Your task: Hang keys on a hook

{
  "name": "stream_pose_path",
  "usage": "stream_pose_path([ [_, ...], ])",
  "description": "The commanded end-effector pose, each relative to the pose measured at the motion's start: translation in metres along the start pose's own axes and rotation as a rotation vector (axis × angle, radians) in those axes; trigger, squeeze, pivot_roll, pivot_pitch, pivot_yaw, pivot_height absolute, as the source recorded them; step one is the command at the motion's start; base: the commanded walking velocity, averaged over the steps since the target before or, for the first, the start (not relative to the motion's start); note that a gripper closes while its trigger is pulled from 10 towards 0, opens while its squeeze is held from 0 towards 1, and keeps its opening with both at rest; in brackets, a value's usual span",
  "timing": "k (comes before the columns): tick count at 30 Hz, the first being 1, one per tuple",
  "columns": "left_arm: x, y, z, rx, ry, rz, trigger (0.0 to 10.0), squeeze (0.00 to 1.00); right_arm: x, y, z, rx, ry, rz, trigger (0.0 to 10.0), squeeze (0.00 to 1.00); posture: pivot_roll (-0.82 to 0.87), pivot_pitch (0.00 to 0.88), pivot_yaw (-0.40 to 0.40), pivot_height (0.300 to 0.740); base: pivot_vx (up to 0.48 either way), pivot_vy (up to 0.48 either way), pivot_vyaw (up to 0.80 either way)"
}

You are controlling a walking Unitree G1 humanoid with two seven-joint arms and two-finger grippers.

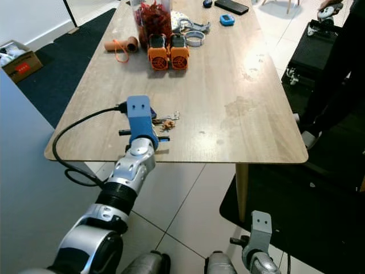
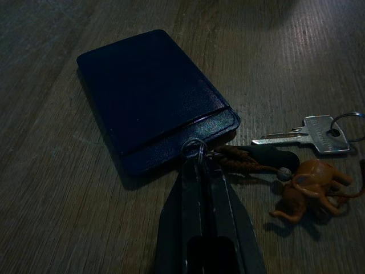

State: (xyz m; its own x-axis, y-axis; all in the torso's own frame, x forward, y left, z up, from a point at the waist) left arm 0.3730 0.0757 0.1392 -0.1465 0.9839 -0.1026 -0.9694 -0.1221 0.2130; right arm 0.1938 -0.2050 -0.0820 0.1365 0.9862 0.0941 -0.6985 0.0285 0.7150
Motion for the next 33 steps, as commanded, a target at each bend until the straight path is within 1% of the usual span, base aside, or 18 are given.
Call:
stream_pose_path([
  [1, -0.036, 0.01, 0.006, 0.0, 0.05, -0.096, 3.4, 0.0, -0.002, 0.002, -0.007, 0.023, -0.01, -0.011, 10.0, 0.0, 0.04, 0.147, 0.013, 0.74, 0.0, 0.0, 0.0],
  [2, -0.036, 0.01, 0.006, -0.006, 0.054, -0.102, 3.4, 0.0, -0.002, 0.002, -0.007, 0.023, -0.01, -0.011, 10.0, 0.0, 0.04, 0.147, 0.013, 0.74, 0.0, 0.0, 0.0],
  [3, -0.036, 0.011, 0.008, -0.019, 0.067, -0.128, 0.0, 0.0, -0.003, 0.002, -0.007, 0.023, -0.011, -0.011, 10.0, 0.0, 0.04, 0.147, 0.013, 0.74, 0.0, 0.0, 0.0],
  [7, -0.031, 0.012, 0.016, -0.077, 0.103, -0.149, 0.0, 0.0, -0.003, 0.002, -0.007, 0.021, -0.012, -0.014, 10.0, 0.0, 0.04, 0.144, 0.014, 0.74, 0.0, 0.0, 0.0],
  [10, -0.024, 0.012, 0.023, -0.131, 0.172, -0.157, 0.0, 0.0, -0.003, 0.002, -0.006, 0.02, -0.014, -0.015, 10.0, 0.0, 0.04, 0.135, 0.014, 0.74, 0.0, 0.0, 0.0],
  [11, -0.018, 0.012, 0.031, -0.189, 0.214, -0.17, 0.0, 0.0, -0.004, 0.002, -0.005, 0.017, -0.015, -0.016, 10.0, 0.0, 0.04, 0.132, 0.014, 0.74, 0.0, 0.0, 0.0],
  [13, -0.013, 0.012, 0.036, -0.221, 0.235, -0.18, 0.0, 0.0, -0.004, 0.002, -0.004, 0.015, -0.016, -0.017, 10.0, 0.0, 0.04, 0.123, 0.013, 0.74, 0.0, 0.0, 0.0],
  [15, -0.012, 0.012, 0.037, -0.227, 0.241, -0.183, 0.0, 0.0, -0.004, 0.001, -0.004, 0.014, -0.016, -0.017, 10.0, 0.0, 0.04, 0.123, 0.013, 0.74, 0.0, 0.0, 0.0],
  [21, 0.015, 0.006, 0.048, -0.309, 0.227, -0.196, 0.0, 0.0, -0.005, -0.001, 0.004, -0.001, -0.014, -0.019, 10.0, 0.0, 0.04, 0.104, 0.004, 0.74, 0.0, 0.0, 0.0],
  [23, 0.018, 0.005, 0.05, -0.325, 0.232, -0.195, 0.0, 0.0, -0.005, -0.001, 0.005, -0.004, -0.015, -0.019, 10.0, 0.0, 0.04, 0.1, 0.002, 0.74, 0.0, 0.0, 0.0],
  [24, 0.022, 0.005, 0.053, -0.349, 0.241, -0.192, 0.0, 0.0, -0.005, -0.001, 0.006, -0.008, -0.014, -0.018, 10.0, 0.0, 0.04, 0.096, 0.001, 0.74, 0.0, 0.0, 0.0],
  [25, 0.032, 0.006, 0.064, -0.427, 0.267, -0.178, 0.0, 0.0, -0.005, -0.002, 0.008, -0.011, -0.013, -0.018, 10.0, 0.0, 0.04, 0.093, -0.001, 0.74, 0.0, 0.0, 0.0],
  [26, 0.036, 0.007, 0.07, -0.462, 0.292, -0.179, 0.0, 0.0, -0.006, -0.002, 0.009, -0.012, -0.013, -0.018, 10.0, 0.0, 0.04, 0.093, -0.001, 0.74, 0.0, 0.0, 0.0],
  [27, 0.036, 0.007, 0.07, -0.462, 0.292, -0.179, 0.0, 0.0, -0.006, -0.002, 0.009, -0.012, -0.013, -0.018, 10.0, 0.0, 0.04, 0.093, -0.001, 0.74, 0.0, 0.0, 0.0],
  [29, 0.042, 0.01, 0.083, -0.536, 0.355, -0.196, 0.0, 0.0, -0.006, -0.002, 0.01, -0.014, -0.012, -0.019, 10.0, 0.0, 0.04, 0.087, -0.004, 0.74, 0.0, 0.0, 0.0],
  [30, 0.042, 0.01, 0.083, -0.536, 0.355, -0.196, 0.0, 0.0, -0.006, -0.002, 0.01, -0.014, -0.012, -0.019, 10.0, 0.0, 0.04, 0.087, -0.004, 0.74, 0.0, 0.0, 0.0],
  [31, 0.045, 0.013, 0.093, -0.587, 0.395, -0.22, 0.0, 0.0, -0.005, -0.003, 0.011, -0.014, -0.012, -0.018, 10.0, 0.0, 0.04, 0.085, -0.004, 0.74, 0.0, 0.0, 0.0],
  [33, 0.045, 0.015, 0.098, -0.613, 0.423, -0.237, 0.0, 0.0, -0.005, -0.003, 0.011, -0.015, -0.011, -0.018, 10.0, 0.0, 0.04, 0.085, -0.004, 0.74, 0.0, 0.0, 0.0],
])
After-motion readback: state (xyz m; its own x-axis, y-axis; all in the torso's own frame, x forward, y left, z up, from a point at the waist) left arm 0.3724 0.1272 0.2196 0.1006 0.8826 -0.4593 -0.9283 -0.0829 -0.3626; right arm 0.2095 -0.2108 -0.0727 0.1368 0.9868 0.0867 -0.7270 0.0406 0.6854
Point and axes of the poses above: a point about 5 cm out from each wrist's last joint towards the gripper, its own y axis pointing back from the gripper into the wrist, its own z axis along the axis of the wrist's last joint, x = y × z, the point moved 1 cm from there along -y, pointing out of the wrist towards the gripper, and after that the axes turned 4 degrees about y, right-handed, at the moved point
